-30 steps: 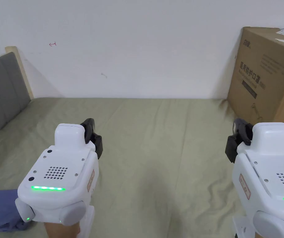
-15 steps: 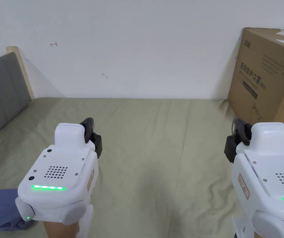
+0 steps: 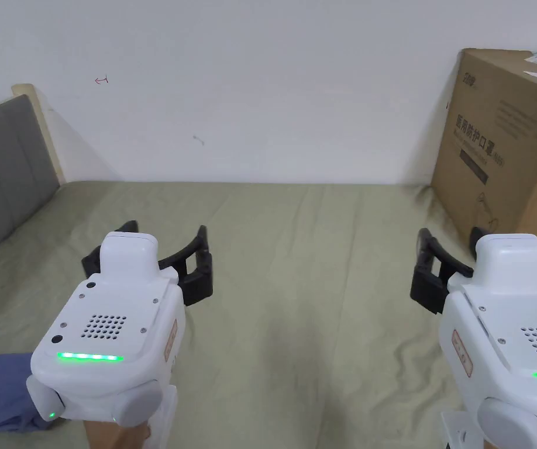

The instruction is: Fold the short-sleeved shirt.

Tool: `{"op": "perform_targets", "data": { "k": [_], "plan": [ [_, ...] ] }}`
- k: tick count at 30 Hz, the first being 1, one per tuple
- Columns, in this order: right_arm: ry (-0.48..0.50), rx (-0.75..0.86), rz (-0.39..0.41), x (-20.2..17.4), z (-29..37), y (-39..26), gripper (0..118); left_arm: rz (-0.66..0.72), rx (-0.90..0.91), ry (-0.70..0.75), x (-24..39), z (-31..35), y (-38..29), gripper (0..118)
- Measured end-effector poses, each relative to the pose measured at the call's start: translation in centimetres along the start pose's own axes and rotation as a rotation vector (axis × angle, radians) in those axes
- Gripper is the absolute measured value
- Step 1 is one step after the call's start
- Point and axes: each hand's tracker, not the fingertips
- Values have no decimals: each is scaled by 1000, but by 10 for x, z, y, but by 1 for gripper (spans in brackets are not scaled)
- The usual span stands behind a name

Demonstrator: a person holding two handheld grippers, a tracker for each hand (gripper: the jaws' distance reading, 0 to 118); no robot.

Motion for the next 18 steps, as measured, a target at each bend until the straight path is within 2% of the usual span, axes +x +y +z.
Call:
{"op": "perform_targets", "data": {
  "k": [2, 3, 5, 18],
  "plan": [
    [-6, -8, 9, -1, -1, -1, 113, 28, 6, 3, -1, 0, 1, 115],
    [-6, -11, 11, -1, -2, -1, 118, 37, 12, 7, -3, 0, 0, 118],
    [-11, 39, -10, 2, 3, -4, 118, 48, 12, -5, -6, 0, 2, 118],
    [-5, -1, -21, 2, 5, -8, 118, 26, 20, 21, -6, 4, 1, 118]
  ]
}}
